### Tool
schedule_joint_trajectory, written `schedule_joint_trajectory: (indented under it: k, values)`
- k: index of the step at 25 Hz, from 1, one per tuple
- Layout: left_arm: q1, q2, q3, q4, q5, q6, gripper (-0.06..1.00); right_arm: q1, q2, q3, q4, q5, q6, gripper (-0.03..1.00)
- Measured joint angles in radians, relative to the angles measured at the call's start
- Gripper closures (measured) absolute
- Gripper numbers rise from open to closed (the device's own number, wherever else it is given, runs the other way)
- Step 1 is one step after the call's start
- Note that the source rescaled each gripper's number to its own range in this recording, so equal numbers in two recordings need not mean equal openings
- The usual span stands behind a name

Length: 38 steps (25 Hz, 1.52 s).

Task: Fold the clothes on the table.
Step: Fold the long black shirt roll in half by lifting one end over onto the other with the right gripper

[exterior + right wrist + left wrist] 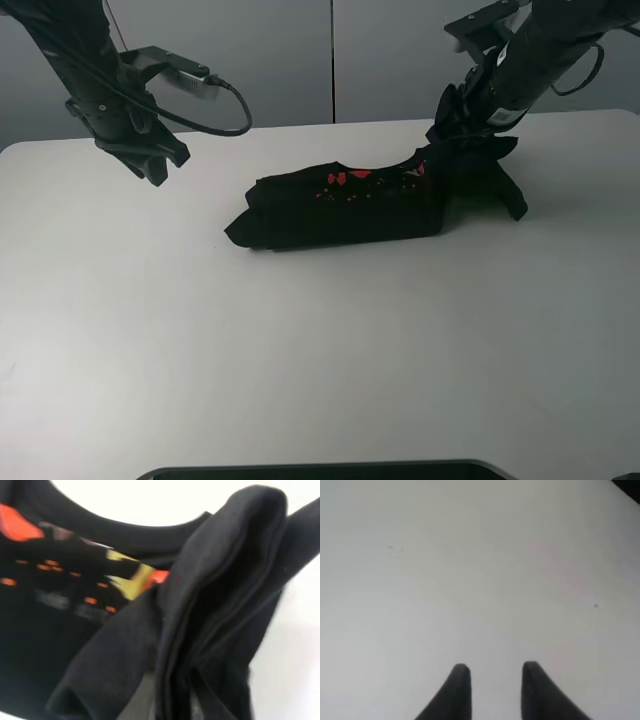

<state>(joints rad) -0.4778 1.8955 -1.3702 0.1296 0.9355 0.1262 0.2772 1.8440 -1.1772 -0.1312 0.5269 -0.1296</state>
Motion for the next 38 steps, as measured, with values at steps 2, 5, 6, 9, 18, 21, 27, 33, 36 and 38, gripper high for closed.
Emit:
schedule_joint_trajectory:
  k: [2, 5, 6, 9, 18, 21, 27, 33, 36, 38]
  values:
    - [0.0, 0.0, 0.0, -0.002, -0.006, 0.004, 0.72, 0.0, 0.0, 0.0, -0.09, 0.015, 0.071, 0.9]
    - [0.0, 0.0, 0.0, -0.035, -0.03, 0.03, 0.81, 0.0, 0.0, 0.0, -0.148, 0.024, 0.107, 0.9]
    - [0.0, 0.0, 0.0, -0.06, -0.04, 0.061, 0.88, 0.0, 0.0, 0.0, -0.159, 0.024, 0.114, 0.9]
    - [0.0, 0.0, 0.0, -0.172, -0.059, 0.162, 0.94, 0.0, 0.0, 0.0, -0.214, 0.024, 0.148, 0.9]
    - [0.0, 0.042, 0.0, -0.295, -0.063, 0.237, 0.94, -0.109, 0.0, 0.0, -0.397, -0.027, 0.24, 0.9]
    - [0.0, 0.044, 0.0, -0.301, -0.063, 0.241, 0.94, -0.116, 0.003, 0.0, -0.408, -0.044, 0.238, 0.9]
    - [0.0, 0.044, 0.0, -0.311, -0.067, 0.261, 0.94, -0.116, 0.071, -0.002, -0.396, -0.029, 0.245, 0.74]
    - [0.0, 0.044, 0.0, -0.313, -0.067, 0.266, 0.94, -0.116, 0.176, -0.002, -0.618, 0.007, 0.534, 0.04]
    - [0.0, 0.044, 0.0, -0.313, -0.067, 0.266, 0.94, -0.116, 0.194, -0.002, -0.894, 0.068, 0.803, 0.05]
    - [0.0, 0.044, 0.0, -0.313, -0.067, 0.266, 0.94, -0.116, 0.194, -0.003, -0.982, 0.091, 0.891, 0.07]
